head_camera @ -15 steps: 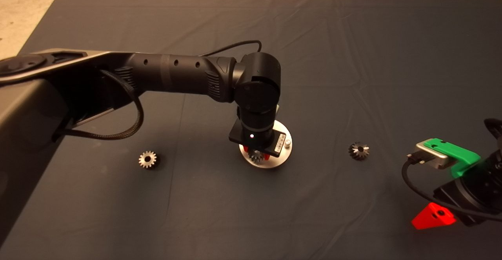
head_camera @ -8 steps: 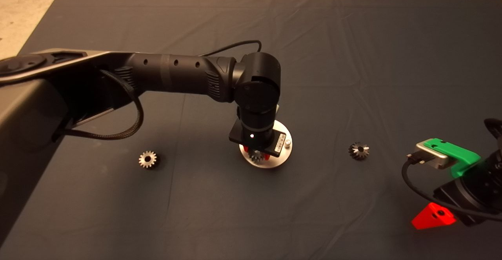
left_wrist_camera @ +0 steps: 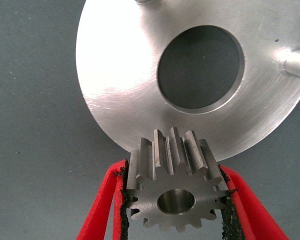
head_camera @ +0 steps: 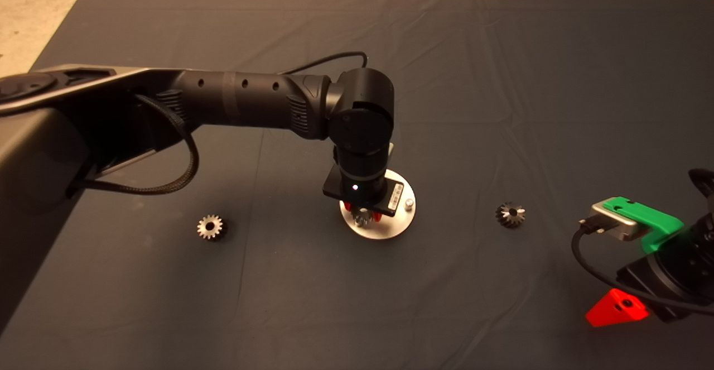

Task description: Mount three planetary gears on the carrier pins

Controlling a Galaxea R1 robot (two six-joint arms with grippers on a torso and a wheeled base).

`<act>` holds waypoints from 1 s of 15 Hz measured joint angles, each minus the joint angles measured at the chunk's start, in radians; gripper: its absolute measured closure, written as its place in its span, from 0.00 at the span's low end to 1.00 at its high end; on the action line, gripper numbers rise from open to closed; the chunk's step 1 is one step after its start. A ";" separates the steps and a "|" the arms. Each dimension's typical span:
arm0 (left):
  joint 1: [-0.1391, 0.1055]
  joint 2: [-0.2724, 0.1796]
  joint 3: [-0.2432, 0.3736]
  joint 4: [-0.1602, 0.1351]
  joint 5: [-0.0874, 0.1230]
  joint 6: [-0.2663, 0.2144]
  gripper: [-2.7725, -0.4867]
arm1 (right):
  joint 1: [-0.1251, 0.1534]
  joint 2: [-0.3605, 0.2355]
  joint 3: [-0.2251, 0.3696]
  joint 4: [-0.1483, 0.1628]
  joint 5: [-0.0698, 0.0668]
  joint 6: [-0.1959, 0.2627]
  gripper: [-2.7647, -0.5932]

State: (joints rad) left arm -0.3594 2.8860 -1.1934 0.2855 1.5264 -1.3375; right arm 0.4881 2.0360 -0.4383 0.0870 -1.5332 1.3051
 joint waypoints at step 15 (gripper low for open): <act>-0.015 -0.022 0.074 -0.050 0.000 -0.053 0.82 | 0.000 0.000 0.000 0.000 0.000 -0.007 0.01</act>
State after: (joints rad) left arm -0.3747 2.8643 -1.1190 0.2357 1.5264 -1.3905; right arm 0.4881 2.0360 -0.4383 0.0870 -1.5332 1.2979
